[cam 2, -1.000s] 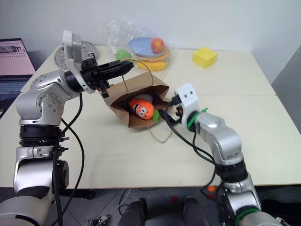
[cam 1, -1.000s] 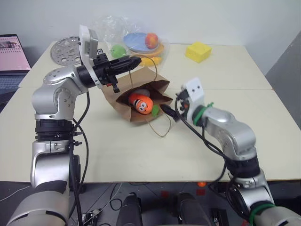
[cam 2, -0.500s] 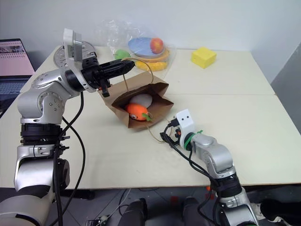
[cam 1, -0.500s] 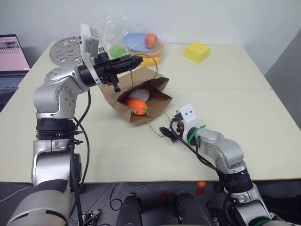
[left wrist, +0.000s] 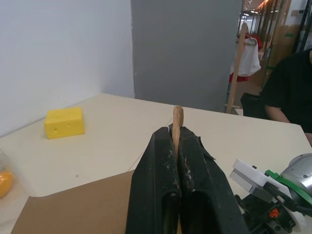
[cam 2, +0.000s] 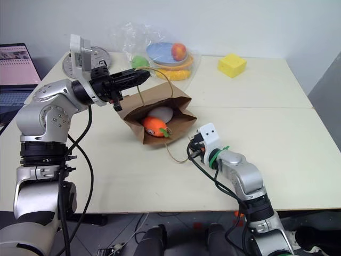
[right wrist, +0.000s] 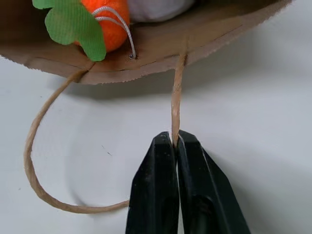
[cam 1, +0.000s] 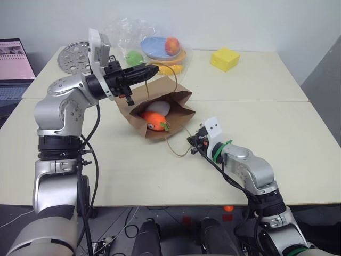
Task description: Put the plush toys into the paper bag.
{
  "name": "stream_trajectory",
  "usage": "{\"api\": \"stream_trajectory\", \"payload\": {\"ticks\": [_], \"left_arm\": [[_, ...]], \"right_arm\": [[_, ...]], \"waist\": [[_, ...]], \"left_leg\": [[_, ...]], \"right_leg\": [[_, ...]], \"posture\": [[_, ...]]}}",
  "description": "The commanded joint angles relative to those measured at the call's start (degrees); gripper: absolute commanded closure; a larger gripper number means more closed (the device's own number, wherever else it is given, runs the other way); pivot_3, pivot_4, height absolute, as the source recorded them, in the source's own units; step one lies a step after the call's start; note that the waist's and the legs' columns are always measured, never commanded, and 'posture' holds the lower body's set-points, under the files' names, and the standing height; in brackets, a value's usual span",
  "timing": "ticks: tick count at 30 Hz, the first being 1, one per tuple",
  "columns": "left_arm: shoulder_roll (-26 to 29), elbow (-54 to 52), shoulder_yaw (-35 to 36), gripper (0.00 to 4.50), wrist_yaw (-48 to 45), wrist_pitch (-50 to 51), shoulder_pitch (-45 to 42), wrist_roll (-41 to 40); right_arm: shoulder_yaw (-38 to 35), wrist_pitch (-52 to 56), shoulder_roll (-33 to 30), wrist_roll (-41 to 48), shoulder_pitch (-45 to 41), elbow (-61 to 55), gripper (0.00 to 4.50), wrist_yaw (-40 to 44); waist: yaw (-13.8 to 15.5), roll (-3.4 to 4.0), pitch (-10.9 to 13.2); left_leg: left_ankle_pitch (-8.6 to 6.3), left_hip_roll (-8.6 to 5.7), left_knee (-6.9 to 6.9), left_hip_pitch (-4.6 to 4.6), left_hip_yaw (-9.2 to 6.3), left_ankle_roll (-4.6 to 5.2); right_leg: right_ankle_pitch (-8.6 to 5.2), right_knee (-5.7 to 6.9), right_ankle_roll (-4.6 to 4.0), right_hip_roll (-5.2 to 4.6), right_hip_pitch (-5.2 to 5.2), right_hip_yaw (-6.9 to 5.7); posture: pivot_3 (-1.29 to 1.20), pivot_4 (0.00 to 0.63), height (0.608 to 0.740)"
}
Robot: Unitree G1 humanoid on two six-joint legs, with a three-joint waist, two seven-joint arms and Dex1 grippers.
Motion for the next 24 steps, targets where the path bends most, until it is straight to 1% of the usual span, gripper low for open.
{"api": "stream_trajectory", "payload": {"ticks": [1,4,7,10,14,21,24], "left_arm": [[1.49,-2.48,1.79,4.5,0.26,-0.06,-0.49,-0.9],[1.83,-1.42,2.02,4.5,0.68,-0.27,-1.58,-0.73],[1.87,0.03,2.18,4.5,1.01,-0.94,-3.42,-0.36],[1.18,0.46,2.88,4.5,2.02,-0.26,-5.14,-1.38],[0.58,-0.5,2.69,4.5,2.3,0.47,-5.1,-1.79],[-0.98,-5.4,1.4,4.5,2.81,2.51,-1.61,-2.62],[-0.65,-7.15,-0.02,4.5,2.07,1.77,0.73,-1.33]], "right_arm": [[-6.25,2.51,-0.86,5.3,-5.79,-5.57,4.48,1.54],[-10.6,7.49,-2.59,10.01,-12.39,-8.38,4.48,2.42],[-12.04,10.97,-6.41,13.78,-18.46,-9.86,4.48,5.46],[-13.7,13.79,-7.28,15.83,-22.68,-8.95,4.48,4.54],[-13.93,15.46,-7.01,17.11,-24.13,-8.79,4.48,3.56],[-13.67,17.12,-5.08,18.23,-22.41,-10.5,4.48,0.53],[-13.38,17.27,-4.14,18.28,-21.89,-11.38,4.48,-1.16]], "waist": [[0.0,0.01,0.01],[0.01,0.01,0.01],[0.03,0.01,0.01],[0.07,0.0,0.01],[0.02,0.01,0.01],[0.04,0.01,0.01],[0.06,0.01,0.01]], "left_leg": [[0.0,0.0,0.0,0.0,0.0,0.0],[0.0,0.0,0.02,-0.01,0.01,0.0],[0.0,0.02,0.0,0.0,-0.02,0.0],[0.0,0.02,-0.03,-0.01,-0.02,0.0],[0.0,0.02,-0.04,-0.02,-0.01,0.0],[0.0,0.02,-0.04,-0.03,0.0,0.0],[0.0,0.02,-0.04,-0.05,0.0,0.0]], "right_leg": [[0.0,0.0,-0.01,0.0,0.0,0.0],[0.01,0.03,-0.01,0.0,-0.01,0.01],[0.01,0.04,-0.01,0.0,-0.02,-0.03],[0.01,0.01,-0.01,0.01,-0.02,-0.04],[0.01,-0.01,-0.02,0.0,-0.04,-0.02],[0.01,0.03,-0.02,0.0,-0.07,-0.01],[0.01,0.02,-0.02,0.0,-0.07,-0.01]], "posture": [[0.0,0.15,0.74],[0.0,0.15,0.74],[0.0,0.15,0.74],[0.0,0.15,0.74],[0.0,0.15,0.74],[0.0,0.15,0.74],[0.0,0.15,0.74]]}}
